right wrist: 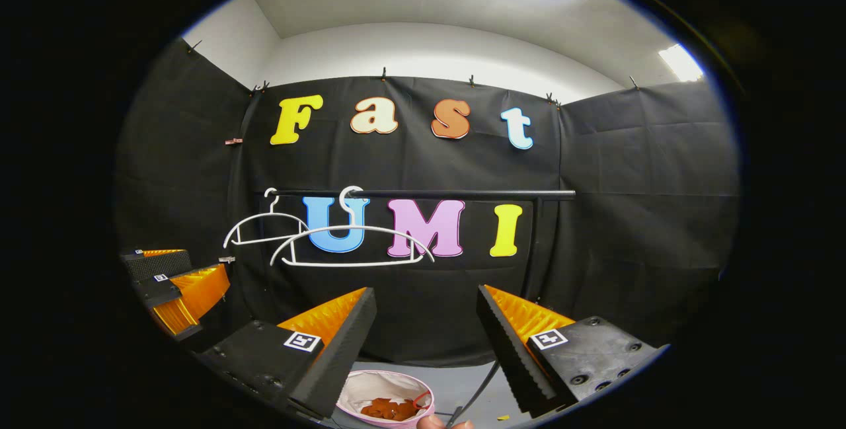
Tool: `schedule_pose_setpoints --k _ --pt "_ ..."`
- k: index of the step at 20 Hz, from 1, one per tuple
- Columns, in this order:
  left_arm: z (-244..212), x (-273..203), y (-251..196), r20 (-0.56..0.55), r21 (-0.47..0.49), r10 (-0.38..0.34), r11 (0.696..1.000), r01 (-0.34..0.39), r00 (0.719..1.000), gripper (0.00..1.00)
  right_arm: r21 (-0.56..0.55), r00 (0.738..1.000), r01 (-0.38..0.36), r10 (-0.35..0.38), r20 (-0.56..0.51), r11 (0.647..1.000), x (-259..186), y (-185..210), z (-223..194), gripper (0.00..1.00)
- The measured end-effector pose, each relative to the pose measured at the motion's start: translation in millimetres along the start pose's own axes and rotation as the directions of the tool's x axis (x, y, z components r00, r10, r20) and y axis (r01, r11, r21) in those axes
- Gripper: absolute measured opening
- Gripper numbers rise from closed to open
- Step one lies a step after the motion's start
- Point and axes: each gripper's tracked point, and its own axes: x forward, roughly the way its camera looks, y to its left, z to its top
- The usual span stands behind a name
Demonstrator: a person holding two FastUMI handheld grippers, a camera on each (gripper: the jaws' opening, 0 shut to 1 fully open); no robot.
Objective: Grasp the clothes on the hanger with both hands and then place them into the laundry hamper below.
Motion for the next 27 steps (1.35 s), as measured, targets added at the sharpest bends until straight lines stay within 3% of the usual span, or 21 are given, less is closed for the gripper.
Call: schedule_pose_setpoints --k 12,27 --pt "-4.9 3.4 -0.1 -0.006 -0.002 -0.001 1.0 0.001 1.0 0.95 0.011 1.0 0.009 -0.009 -0.019 1.0 3.5 -2.7 -9.0 1.0" --pt "5.1 -0.1 1.5 0.032 -0.009 0.0 1.0 0.0 0.999 0.95 0.019 0.999 -0.026 0.027 -0.019 0.999 -4.4 21.5 -11.5 0.97"
